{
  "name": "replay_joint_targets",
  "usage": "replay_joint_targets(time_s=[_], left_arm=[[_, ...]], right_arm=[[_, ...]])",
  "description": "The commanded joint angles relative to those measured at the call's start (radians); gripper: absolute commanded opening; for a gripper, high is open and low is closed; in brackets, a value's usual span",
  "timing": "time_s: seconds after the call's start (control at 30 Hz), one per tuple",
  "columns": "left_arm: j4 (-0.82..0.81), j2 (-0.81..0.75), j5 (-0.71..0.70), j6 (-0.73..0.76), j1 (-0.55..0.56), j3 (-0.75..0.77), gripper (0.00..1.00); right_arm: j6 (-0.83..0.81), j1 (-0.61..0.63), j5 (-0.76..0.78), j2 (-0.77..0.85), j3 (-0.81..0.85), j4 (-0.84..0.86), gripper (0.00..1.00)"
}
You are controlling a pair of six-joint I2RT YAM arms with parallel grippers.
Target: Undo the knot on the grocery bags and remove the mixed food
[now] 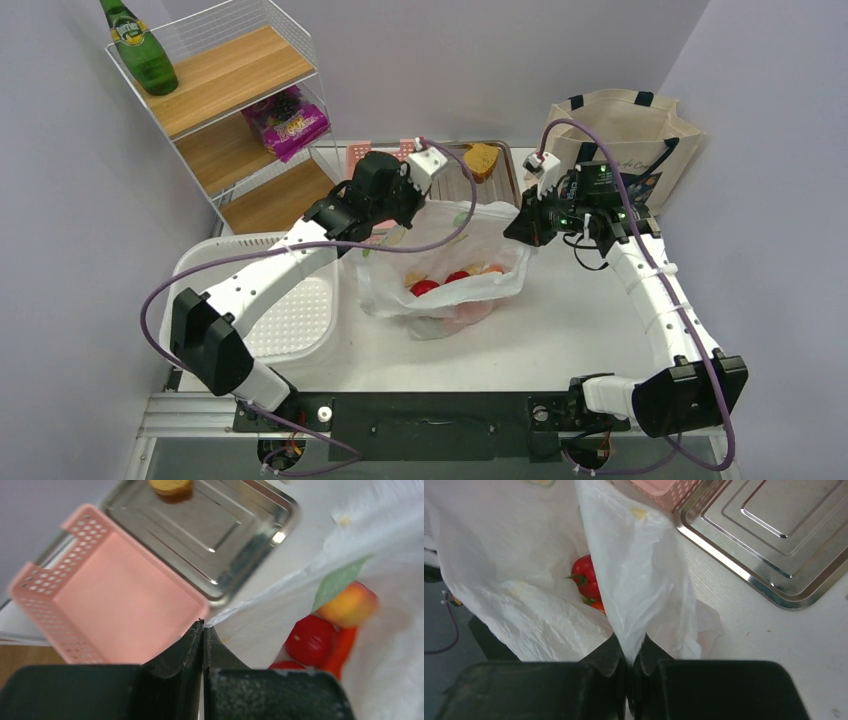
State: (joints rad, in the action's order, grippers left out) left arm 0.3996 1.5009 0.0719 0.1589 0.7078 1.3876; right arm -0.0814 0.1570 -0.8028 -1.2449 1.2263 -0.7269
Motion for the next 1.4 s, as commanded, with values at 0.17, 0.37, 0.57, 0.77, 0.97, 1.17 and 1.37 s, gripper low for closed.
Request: replay_joint_targets(time_s=[0.17,0.37,0.57,0.77,0.97,1.17,1.37], left_arm=[[-0.135,0.012,-0.090,0.098,-0.077,-0.028,0.37],[-0.153,-0.236,0.253,0.196,-0.047,-0.097,0.72],[0.007,-0.254,0.401,0.307,0.044,-0.024,0.57],[0.172,-0.026,0.240,0.361,0.093,0.088,0.06],[0.264,0.196,0.156,0.459,0.103,0.130,0.02],[0.470,0.265,0.414,0.553,0.148,0.128,0.08],[0.416,0.216,0.445,0.621,0.271,-0.076,0.26]], right_arm=[[-0.180,0.009,-0.012,-0.052,0.036,-0.157,0.00],[-0.082,0.008,-0.008,-0.026,-0.033,-0.059,0.00],[0.008,-0.016,-0.014,-0.034,-0.069,0.002,0.00],[0.079,-0.022,-0.016,-0.031,-0.087,0.045,0.00],[0.130,-0.040,-0.010,-0.019,-0.114,0.079,0.00],[0.168,-0.074,0.035,-0.001,-0.162,0.118,0.00],[0.124,-0.078,0.176,-0.001,-0.200,0.111,0.00]])
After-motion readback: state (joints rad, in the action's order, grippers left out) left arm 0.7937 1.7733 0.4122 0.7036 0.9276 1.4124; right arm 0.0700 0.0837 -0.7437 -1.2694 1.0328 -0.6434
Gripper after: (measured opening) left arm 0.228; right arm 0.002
